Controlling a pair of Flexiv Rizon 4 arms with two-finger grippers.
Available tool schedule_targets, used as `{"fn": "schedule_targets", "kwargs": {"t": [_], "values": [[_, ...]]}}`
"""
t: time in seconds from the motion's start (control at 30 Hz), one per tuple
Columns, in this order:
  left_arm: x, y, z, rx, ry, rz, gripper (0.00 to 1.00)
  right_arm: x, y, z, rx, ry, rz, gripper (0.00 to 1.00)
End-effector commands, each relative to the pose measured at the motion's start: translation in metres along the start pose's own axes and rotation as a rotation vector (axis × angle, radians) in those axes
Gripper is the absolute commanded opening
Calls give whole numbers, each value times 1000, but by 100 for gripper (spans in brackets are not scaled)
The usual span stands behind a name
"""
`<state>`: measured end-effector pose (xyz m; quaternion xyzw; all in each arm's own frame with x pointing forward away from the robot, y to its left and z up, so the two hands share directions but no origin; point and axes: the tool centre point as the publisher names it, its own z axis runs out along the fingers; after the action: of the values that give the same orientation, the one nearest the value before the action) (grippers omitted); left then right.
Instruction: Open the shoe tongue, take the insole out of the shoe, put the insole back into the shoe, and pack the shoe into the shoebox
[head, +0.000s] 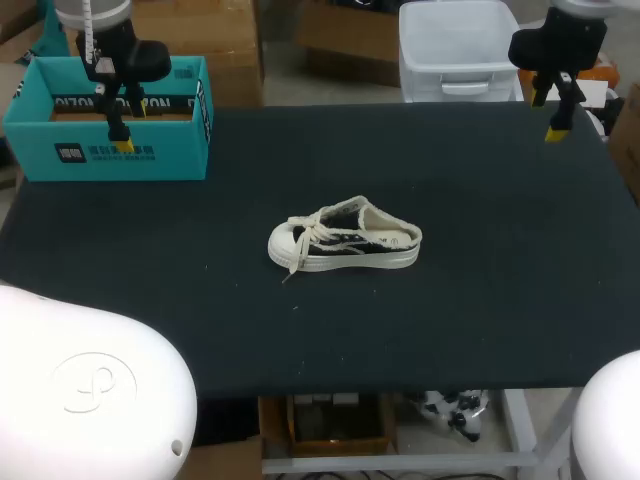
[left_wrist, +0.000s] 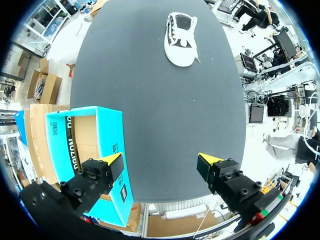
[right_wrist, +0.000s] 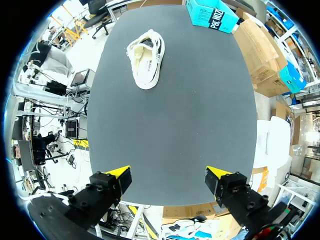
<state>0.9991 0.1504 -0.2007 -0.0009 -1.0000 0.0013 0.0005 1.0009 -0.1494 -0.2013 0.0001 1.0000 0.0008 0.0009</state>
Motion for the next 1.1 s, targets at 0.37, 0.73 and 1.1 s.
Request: {"fn": "schedule_targets", "kwargs": {"t": [0.37,0.73,1.1], "values": [[0,0,0,-1,0,-1,100,0,0,-1,1,1,0,100],[0,0,0,-1,0,-1,100,0,0,-1,1,1,0,100],[13,-22,-1,12,25,-143,100,8,22,11,-113,-6,45,100]]}}
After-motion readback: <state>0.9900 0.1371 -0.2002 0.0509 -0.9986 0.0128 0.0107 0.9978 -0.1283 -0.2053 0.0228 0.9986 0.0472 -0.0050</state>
